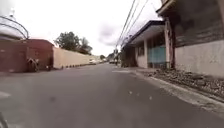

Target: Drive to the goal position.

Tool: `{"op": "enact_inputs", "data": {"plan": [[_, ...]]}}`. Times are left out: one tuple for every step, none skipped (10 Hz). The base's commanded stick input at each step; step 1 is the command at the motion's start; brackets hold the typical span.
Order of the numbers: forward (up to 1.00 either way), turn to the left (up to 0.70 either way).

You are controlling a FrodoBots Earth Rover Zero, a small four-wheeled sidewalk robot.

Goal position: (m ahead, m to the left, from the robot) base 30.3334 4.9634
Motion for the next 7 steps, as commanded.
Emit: {"op": "enact_inputs", "data": {"plan": [[0.7,0.0],[0.7,0.0],[0.7,0.0],[0.7,0.0],[0.7,0.0],[0.7,0.0],[0.7,0.0]]}}
